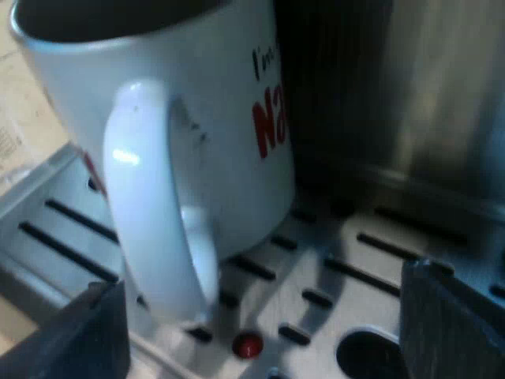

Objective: Remove mug from coffee machine

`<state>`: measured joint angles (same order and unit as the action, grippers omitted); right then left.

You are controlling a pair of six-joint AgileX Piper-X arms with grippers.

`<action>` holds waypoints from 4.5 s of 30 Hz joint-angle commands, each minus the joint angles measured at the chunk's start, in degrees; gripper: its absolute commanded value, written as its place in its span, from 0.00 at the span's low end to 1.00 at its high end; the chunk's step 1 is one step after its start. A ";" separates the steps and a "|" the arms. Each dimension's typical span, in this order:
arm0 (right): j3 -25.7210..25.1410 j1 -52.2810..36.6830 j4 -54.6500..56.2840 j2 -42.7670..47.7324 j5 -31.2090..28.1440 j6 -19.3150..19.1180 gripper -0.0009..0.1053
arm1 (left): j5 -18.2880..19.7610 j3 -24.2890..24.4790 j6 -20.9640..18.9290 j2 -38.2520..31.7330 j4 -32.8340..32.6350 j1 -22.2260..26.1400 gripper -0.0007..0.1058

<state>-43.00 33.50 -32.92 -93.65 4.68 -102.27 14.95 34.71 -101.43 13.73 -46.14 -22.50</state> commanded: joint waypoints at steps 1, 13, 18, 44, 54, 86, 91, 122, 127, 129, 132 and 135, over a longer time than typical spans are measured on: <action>0.02 0.21 -4.16 -1.36 0.54 -0.28 0.68 | 0.24 0.30 -0.11 0.05 0.20 -0.19 0.79; -0.20 0.21 -16.52 -7.48 3.38 -0.28 0.68 | 0.24 0.30 -0.11 0.05 0.20 -0.19 0.79; -0.20 0.21 -21.09 -9.23 3.38 -0.28 0.68 | 0.24 0.30 -0.11 0.05 0.20 -0.19 0.79; -3.75 0.21 -18.64 -10.62 5.54 -0.28 0.68 | 0.24 0.30 -0.11 0.05 0.20 -0.19 0.79; -7.20 0.82 -10.01 -10.62 5.35 -0.28 0.68 | 0.24 0.30 -0.11 0.05 0.20 -0.19 0.79; -7.20 4.62 -7.94 -9.33 -1.51 -0.28 0.01 | 0.24 0.30 -0.11 0.05 0.20 -0.19 0.79; -7.09 5.08 -7.94 -9.08 -1.52 -0.28 0.01 | 0.24 0.30 -0.11 0.05 0.20 -0.19 0.79; 13.86 5.30 -1.52 17.18 -6.19 -0.28 0.01 | 0.24 0.30 -0.11 0.05 0.20 -0.19 0.79; 16.28 7.68 -0.59 22.66 -11.71 -0.46 0.01 | 0.24 0.30 -0.11 0.05 0.20 -0.19 0.79; 16.62 8.80 1.51 24.50 -13.16 -0.46 0.01 | 0.24 0.30 -0.11 0.05 0.20 -0.19 0.79; 16.61 10.91 6.11 27.05 -15.26 -0.46 0.01 | 0.24 0.30 -0.11 0.05 0.20 -0.19 0.79; 16.61 12.81 10.02 29.40 -16.83 -0.46 0.01 | 0.34 0.30 -0.11 0.05 0.20 -0.19 0.79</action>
<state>-25.98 46.10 -21.14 -65.30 -11.06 -102.41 14.95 34.71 -101.43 13.73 -46.14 -22.50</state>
